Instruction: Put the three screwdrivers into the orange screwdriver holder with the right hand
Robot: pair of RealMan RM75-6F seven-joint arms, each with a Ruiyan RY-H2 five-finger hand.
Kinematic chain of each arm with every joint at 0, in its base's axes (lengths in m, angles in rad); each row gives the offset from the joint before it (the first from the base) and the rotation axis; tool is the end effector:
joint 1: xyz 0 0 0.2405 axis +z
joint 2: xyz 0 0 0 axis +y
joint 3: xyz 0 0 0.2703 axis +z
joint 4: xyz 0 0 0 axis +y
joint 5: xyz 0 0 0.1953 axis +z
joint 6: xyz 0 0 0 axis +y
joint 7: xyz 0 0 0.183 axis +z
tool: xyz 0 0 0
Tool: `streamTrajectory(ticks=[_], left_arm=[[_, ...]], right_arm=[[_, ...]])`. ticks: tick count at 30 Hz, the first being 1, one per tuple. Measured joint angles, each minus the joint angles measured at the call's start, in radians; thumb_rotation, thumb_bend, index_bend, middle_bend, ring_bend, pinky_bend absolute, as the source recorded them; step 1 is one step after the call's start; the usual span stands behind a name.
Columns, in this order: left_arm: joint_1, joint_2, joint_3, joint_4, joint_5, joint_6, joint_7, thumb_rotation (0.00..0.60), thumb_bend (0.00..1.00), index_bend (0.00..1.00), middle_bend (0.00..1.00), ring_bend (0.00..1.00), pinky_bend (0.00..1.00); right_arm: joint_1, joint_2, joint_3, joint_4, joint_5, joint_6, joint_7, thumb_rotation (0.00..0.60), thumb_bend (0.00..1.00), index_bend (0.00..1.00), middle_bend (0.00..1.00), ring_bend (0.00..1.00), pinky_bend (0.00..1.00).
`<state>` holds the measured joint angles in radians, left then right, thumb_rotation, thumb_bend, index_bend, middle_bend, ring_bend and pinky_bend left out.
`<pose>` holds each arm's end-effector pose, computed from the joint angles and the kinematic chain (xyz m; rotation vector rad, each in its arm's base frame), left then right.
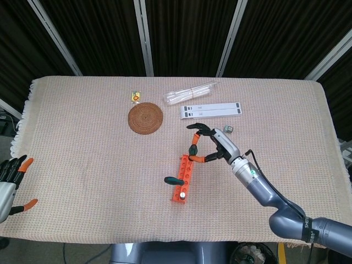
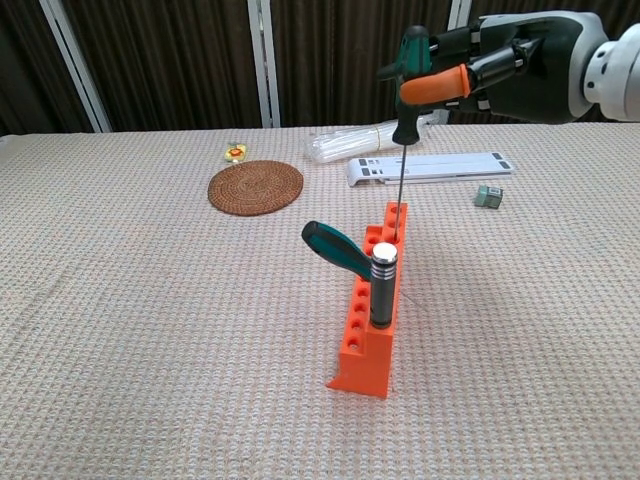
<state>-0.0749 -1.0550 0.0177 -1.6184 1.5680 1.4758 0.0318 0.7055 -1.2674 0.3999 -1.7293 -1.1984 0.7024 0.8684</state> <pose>-0.3188 0.2028 0.1815 -1.5038 -0.8686 -0.8147 -0.0988 -0.3900 0.0623 1.3627 -2.1430 1.5699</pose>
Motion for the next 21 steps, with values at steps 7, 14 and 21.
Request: streamTrajectory(ticks=[7, 14, 21], left_arm=[[0.000, -0.001, -0.001, 0.005, -0.002, 0.000, -0.003, 0.600, 0.08, 0.00, 0.00, 0.00, 0.00], [0.000, -0.004, 0.001, 0.009, -0.002, -0.002, -0.008, 0.600, 0.08, 0.00, 0.00, 0.00, 0.00], [-0.002, -0.009, 0.003, 0.016, 0.002, -0.006, -0.012, 0.600, 0.08, 0.00, 0.00, 0.00, 0.00]], right_arm=[[0.003, -0.008, -0.010, 0.011, -0.004, 0.000, -0.010, 0.600, 0.23, 0.60, 0.17, 0.00, 0.00], [0.000, -0.028, -0.032, 0.026, -0.035, 0.023, -0.029, 0.600, 0.23, 0.60, 0.17, 0.00, 0.00], [-0.016, -0.062, -0.073, 0.052, -0.098, 0.079, -0.060, 0.600, 0.23, 0.60, 0.17, 0.00, 0.00]])
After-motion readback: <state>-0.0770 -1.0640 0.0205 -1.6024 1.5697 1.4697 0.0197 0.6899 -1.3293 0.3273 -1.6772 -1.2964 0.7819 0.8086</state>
